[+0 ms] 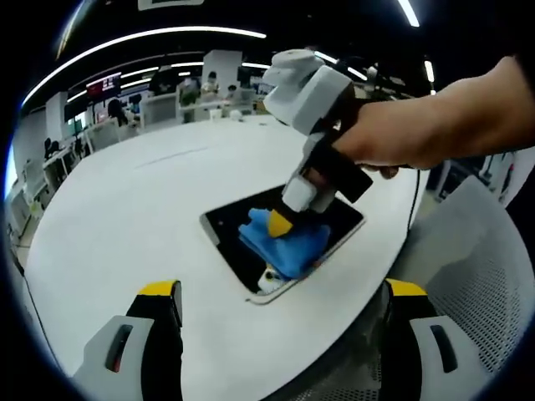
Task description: Wipe the mirror surface with the cleaning cloth until all visible marks leave the cleaned area.
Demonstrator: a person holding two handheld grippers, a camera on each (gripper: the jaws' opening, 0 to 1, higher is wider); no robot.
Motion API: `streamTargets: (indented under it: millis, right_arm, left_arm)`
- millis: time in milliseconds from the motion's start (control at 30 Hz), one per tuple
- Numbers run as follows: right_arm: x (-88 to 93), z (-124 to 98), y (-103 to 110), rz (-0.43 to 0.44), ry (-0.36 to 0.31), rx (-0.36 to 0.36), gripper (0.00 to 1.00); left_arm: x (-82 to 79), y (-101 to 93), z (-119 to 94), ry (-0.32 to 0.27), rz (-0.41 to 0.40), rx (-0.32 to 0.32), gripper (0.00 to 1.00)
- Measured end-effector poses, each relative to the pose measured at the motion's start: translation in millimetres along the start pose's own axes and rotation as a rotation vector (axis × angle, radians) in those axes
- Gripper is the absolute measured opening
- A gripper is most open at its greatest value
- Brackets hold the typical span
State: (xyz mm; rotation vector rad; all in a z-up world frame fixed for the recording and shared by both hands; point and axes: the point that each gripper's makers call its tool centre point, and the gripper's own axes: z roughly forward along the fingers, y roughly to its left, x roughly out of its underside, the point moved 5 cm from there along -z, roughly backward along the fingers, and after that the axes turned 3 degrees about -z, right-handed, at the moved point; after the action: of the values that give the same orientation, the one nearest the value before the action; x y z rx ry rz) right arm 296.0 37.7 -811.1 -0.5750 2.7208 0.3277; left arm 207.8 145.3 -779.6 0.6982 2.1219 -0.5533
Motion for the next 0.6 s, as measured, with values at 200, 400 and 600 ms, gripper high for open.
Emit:
streamTargets:
  millis: [200,400,600]
  right_arm:
    - [6.2,-2,3,0.011,0.006,-0.003,0.03]
    - [9.9,-3,4,0.019,0.011,-0.004,0.03]
    - [18.4,-7,10,0.025,0.018,-0.012,0.03]
  left_arm:
    - [-0.7,0.9,-1,-0.008,-0.005,-0.001,1.00]
    - [-0.5,0.4,0,-0.007,-0.008,0.004,1.00]
    - [-1.2,1.0,-1,-0.015,-0.012,0.003,1.00]
